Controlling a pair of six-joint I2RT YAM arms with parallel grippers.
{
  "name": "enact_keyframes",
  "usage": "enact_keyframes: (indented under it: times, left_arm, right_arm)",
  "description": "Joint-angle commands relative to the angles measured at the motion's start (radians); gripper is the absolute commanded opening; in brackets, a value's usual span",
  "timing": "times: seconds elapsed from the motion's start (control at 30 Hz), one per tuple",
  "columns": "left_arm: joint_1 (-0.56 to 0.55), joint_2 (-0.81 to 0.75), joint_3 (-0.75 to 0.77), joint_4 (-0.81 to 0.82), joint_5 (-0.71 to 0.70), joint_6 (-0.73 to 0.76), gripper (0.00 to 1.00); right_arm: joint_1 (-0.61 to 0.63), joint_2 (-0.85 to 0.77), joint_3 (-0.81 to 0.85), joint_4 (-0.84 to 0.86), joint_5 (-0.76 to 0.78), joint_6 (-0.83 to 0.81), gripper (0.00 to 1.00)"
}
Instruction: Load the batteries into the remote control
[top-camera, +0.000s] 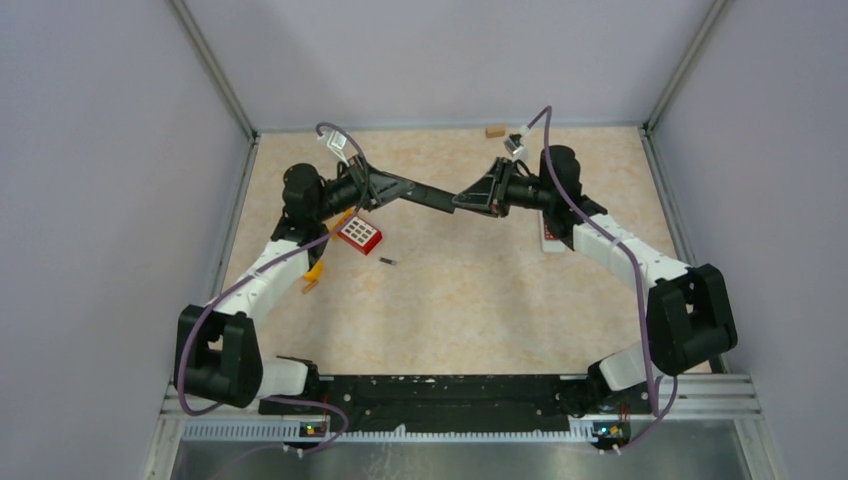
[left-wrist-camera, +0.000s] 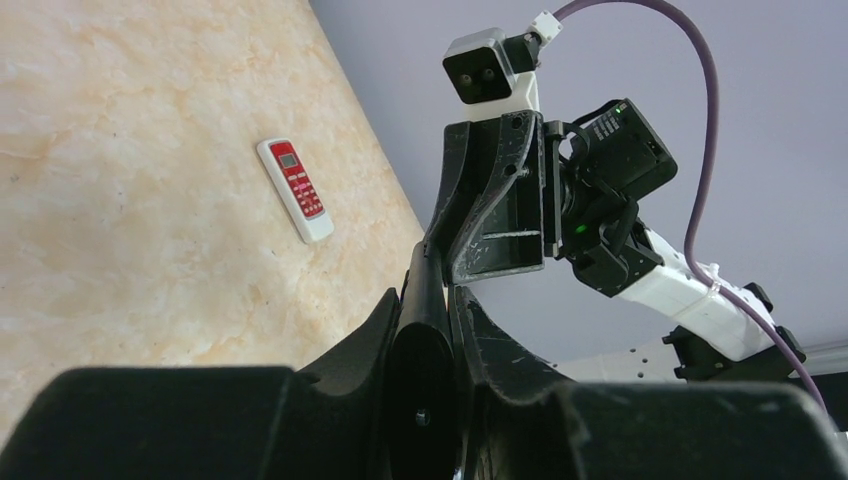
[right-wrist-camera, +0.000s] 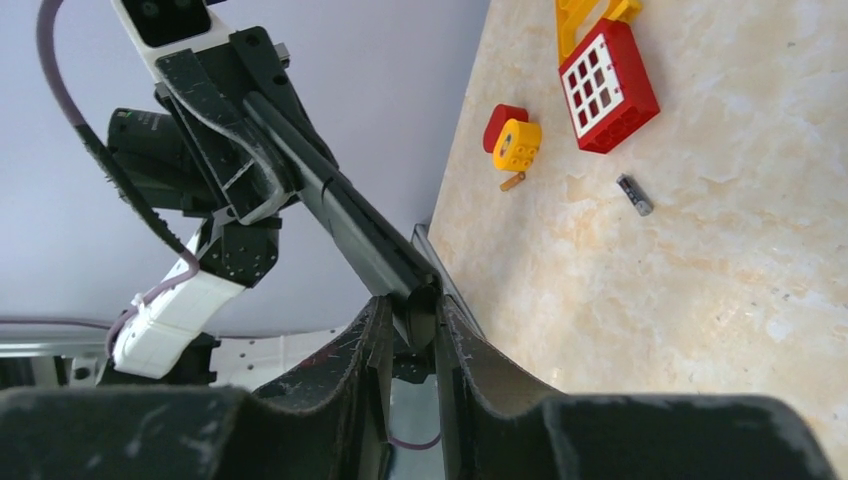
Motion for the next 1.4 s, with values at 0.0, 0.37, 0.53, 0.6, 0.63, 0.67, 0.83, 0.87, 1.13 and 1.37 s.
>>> enact_keyframes:
  times: [0.0,0.37,0.53,0.6,0.63,0.67,0.83,0.87,1.13,1.37]
  left_arm:
    - [-0.001,-0.03,0.043,0.04,-0.016,0.026,0.0]
    - [-0.002,-0.023,0.048,0.0,-0.014,0.065,0.0]
    - [-0.011,-0.023,0.047,0.001,-0.003,0.064,0.0]
    - [-0.012,-0.024,0.043,-0.001,-0.006,0.066,0.0]
    - [-0.012,-0.024,0.042,-0.002,-0.006,0.067,0.0]
    - [-0.013,-0.024,0.04,-0.004,-0.008,0.07,0.0]
    - [-0.013,-0.032,0.044,-0.049,-0.031,0.109,0.0]
    - [-0.013,-0.038,0.046,-0.08,-0.049,0.129,0.0]
    - [-0.011,-0.031,0.03,-0.265,-0.255,0.281,0.0]
    - [-0.005,-0.061,0.026,-0.387,-0.438,0.352,0.0]
  right_arm:
    - [-0.004,-0.022,-0.003,0.135,-0.034,0.072,0.21]
    - [0.008,-0.021,-0.019,0.211,-0.037,0.079,0.27]
    - [0.03,0.008,-0.012,0.258,-0.04,0.098,0.28]
    - [0.035,0.014,-0.008,0.258,-0.039,0.097,0.28]
    - [0.039,0.016,-0.006,0.259,-0.039,0.095,0.28]
    - [0.042,0.018,-0.006,0.255,-0.037,0.091,0.28]
    - [0.047,0.01,-0.011,0.235,-0.015,0.069,0.03]
    - [0.046,0.001,-0.011,0.224,-0.003,0.058,0.0]
    - [0.045,-0.084,-0.064,0.075,0.142,-0.056,0.0]
    - [0.045,-0.047,-0.24,0.062,0.271,-0.091,0.0]
